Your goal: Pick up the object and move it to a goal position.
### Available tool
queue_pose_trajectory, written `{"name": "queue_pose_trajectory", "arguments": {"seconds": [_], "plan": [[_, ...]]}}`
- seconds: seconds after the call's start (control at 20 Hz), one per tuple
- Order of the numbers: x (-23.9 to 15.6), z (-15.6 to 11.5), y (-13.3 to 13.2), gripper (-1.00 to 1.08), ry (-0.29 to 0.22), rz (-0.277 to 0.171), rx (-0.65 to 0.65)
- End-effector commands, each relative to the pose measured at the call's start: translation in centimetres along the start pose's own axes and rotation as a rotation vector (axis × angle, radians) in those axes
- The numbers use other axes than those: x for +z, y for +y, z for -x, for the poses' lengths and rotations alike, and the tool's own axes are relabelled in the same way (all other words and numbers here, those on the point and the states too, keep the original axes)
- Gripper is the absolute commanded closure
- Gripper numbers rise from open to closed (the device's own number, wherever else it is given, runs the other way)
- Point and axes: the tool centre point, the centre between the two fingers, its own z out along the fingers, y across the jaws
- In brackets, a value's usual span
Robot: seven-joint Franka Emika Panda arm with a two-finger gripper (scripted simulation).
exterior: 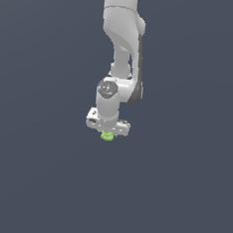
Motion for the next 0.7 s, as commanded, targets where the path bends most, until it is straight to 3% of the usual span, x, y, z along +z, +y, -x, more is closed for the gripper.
{"name": "queue_pose_trajectory", "arguments": {"seconds": [0.0,0.65], "plan": [[0.0,0.0,0.0,1.08,-0.001,0.0,0.0],[-5.6,-1.6,1.1,1.08,-0.001,0.0,0.0]]}}
